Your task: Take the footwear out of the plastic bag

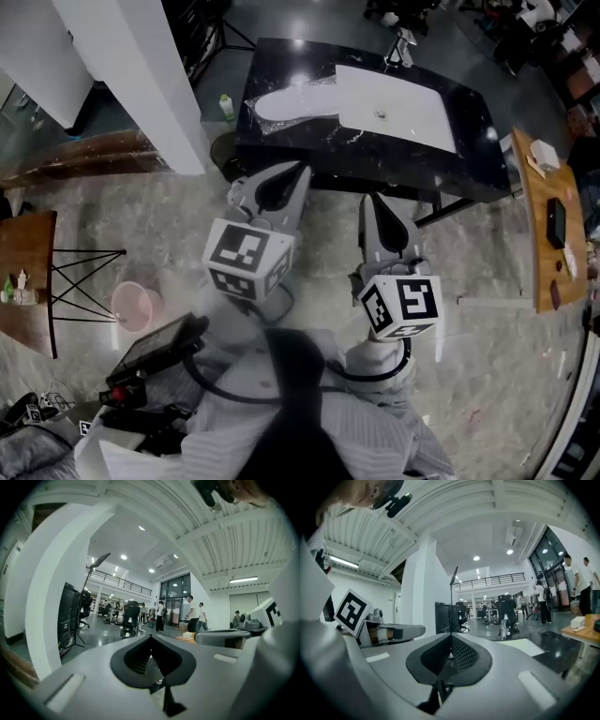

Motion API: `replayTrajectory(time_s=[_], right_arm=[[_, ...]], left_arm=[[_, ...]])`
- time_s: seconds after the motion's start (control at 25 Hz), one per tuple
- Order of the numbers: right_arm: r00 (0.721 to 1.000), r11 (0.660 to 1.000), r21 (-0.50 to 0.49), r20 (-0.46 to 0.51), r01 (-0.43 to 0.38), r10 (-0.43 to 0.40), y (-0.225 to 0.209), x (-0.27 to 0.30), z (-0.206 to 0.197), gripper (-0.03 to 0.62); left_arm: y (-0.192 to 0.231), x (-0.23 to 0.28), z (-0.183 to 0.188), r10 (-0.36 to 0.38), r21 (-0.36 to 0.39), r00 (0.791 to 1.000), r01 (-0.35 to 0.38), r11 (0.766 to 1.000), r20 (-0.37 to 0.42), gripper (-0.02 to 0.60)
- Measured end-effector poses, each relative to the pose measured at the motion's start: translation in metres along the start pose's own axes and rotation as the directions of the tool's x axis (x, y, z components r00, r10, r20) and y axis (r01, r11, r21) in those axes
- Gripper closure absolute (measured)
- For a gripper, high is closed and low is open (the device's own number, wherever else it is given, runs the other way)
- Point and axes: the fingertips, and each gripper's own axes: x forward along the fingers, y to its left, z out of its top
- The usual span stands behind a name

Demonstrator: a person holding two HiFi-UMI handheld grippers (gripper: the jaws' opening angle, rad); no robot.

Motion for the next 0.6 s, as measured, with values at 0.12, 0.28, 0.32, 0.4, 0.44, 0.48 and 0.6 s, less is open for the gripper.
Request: replayTrajectory(time_s=[0.12, 0.28, 0.32, 0.4, 0.44, 0.48, 0.6], right_arm=[[1.0, 1.0, -0.01, 0.0, -0.018, 0.018, -0.029, 0.057, 0.011, 0.582], [0.999, 0.999, -0.019, -0.022, -0.047, 0.047, -0.055, 0.128, 0.021, 0.582], [0.998, 0.998, -0.019, -0.03, -0.057, 0.057, -0.061, 0.143, 0.021, 0.582], [0.995, 0.996, -0.015, -0.054, -0.083, 0.082, -0.073, 0.172, 0.021, 0.582], [0.993, 0.995, -0.013, -0.066, -0.096, 0.095, -0.08, 0.186, 0.019, 0.582], [0.991, 0.994, -0.011, -0.081, -0.109, 0.108, -0.088, 0.201, 0.016, 0.582], [0.981, 0.988, 0.004, -0.117, -0.154, 0.154, -0.115, 0.244, 0.005, 0.582]], left_arm=[[0.03, 0.054, 0.011, 0.003, -0.003, 1.0, -0.003, 1.0, 0.001, 0.581], [0.066, 0.112, 0.016, -0.014, -0.036, 0.999, 0.012, 0.999, -0.042, 0.581], [0.075, 0.124, 0.015, -0.008, -0.045, 0.999, 0.006, 0.999, -0.052, 0.581], [0.092, 0.146, 0.012, 0.018, -0.06, 0.998, -0.022, 0.998, -0.068, 0.581], [0.101, 0.157, 0.009, 0.032, -0.065, 0.996, -0.037, 0.997, -0.078, 0.581], [0.11, 0.168, 0.006, 0.047, -0.068, 0.995, -0.054, 0.996, -0.091, 0.581], [0.137, 0.197, -0.009, 0.1, -0.084, 0.985, -0.113, 0.99, -0.141, 0.581]])
